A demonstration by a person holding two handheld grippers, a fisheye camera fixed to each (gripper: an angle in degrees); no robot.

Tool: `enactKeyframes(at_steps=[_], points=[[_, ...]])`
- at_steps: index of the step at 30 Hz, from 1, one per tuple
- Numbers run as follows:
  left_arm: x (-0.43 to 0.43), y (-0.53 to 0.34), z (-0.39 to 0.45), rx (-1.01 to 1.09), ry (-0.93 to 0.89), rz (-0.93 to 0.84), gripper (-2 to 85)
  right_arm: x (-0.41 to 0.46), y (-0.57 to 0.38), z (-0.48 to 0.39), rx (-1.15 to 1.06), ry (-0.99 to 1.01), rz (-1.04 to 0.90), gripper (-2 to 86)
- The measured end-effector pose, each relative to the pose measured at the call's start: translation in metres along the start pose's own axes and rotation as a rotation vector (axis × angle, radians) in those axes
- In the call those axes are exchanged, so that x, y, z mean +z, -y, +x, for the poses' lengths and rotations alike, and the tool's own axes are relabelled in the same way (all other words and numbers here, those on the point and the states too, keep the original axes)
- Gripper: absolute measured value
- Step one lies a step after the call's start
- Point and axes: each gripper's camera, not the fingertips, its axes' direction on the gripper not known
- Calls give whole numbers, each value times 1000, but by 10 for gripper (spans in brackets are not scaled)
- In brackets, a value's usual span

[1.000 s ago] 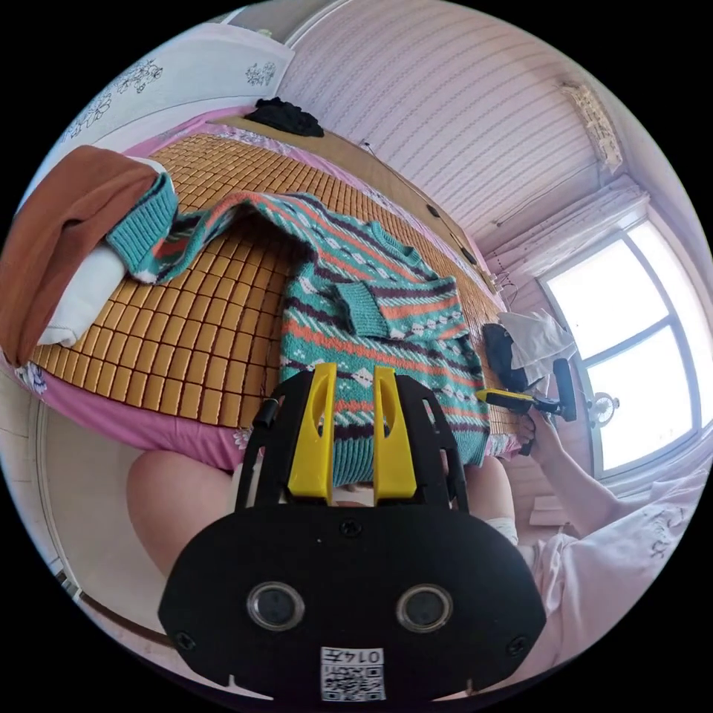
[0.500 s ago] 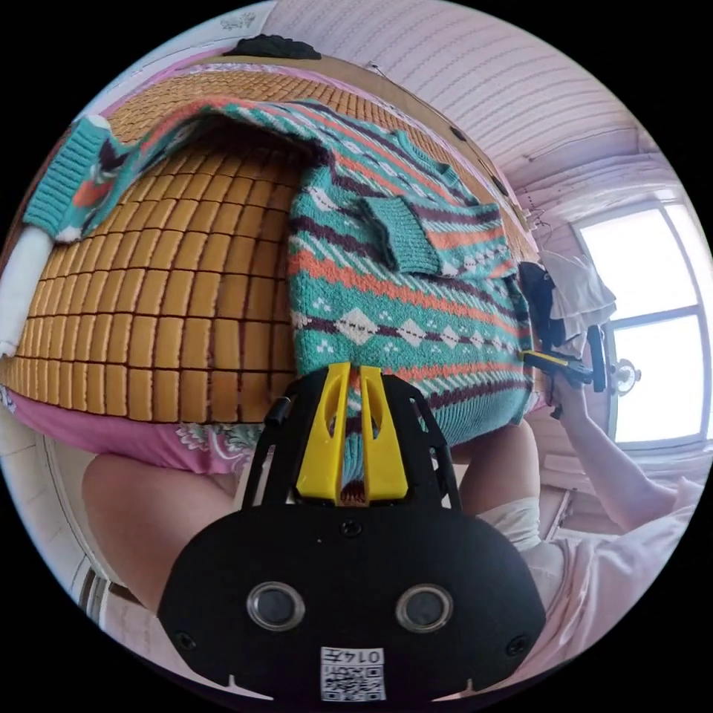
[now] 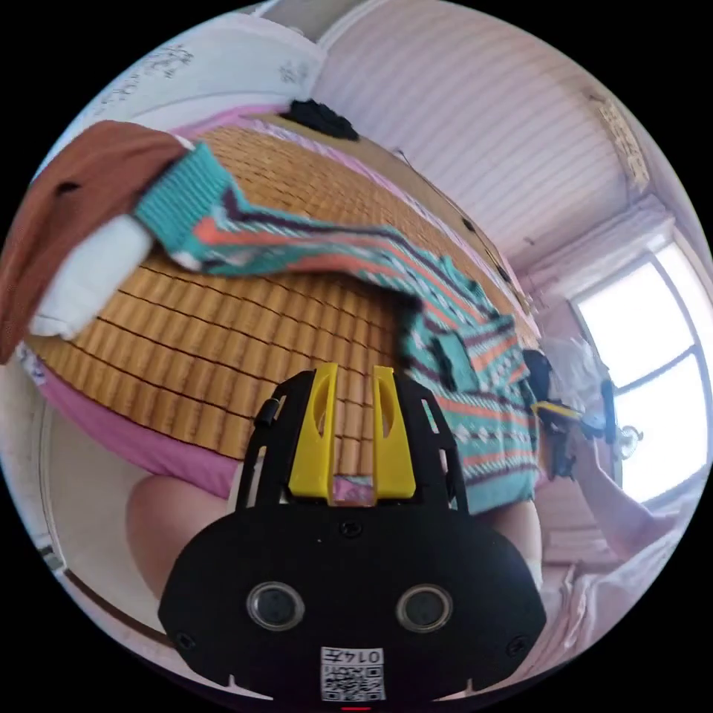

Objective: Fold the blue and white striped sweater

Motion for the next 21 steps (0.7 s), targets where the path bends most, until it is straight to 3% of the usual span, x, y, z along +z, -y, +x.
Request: enactKeyframes(at_steps=[3, 10, 15, 21], points=[[-10, 18, -41, -141, 47, 151, 123, -7, 55, -67, -176, 170, 65, 92], [1, 46, -79, -306, 94, 235, 150, -40, 187, -224, -579, 426, 105, 133], [21, 48, -92, -371, 37, 135, 64, -48, 246, -281, -657, 495, 48, 144], [4, 28, -49, -144, 27, 264, 39, -55, 266, -300, -585, 510, 8, 166]])
